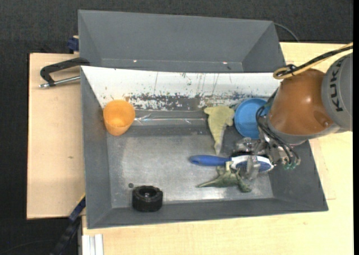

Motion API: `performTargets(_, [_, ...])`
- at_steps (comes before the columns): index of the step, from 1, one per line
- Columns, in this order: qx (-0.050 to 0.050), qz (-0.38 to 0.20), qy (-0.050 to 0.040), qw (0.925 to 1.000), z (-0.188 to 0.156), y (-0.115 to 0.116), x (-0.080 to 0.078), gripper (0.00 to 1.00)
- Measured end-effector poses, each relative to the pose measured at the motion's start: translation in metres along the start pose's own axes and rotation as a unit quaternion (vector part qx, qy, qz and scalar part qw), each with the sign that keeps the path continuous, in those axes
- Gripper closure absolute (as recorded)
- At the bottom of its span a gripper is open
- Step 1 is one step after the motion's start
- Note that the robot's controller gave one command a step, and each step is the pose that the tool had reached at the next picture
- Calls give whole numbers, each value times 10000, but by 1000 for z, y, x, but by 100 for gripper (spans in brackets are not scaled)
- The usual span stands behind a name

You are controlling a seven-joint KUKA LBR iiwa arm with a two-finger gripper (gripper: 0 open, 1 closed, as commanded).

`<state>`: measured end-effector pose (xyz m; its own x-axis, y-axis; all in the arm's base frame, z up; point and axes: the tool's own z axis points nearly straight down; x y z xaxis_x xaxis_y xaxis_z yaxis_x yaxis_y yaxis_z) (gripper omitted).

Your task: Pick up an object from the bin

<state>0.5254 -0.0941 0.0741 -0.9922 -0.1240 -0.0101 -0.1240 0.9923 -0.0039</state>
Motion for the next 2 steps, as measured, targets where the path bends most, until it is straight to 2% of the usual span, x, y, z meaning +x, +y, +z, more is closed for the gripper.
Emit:
performTargets(1, [-7, -3, -4, 10000, -62, 0, -3, 100])
performTargets(2, [-9, -4, 3, 10000, -101, 1, -6, 100])
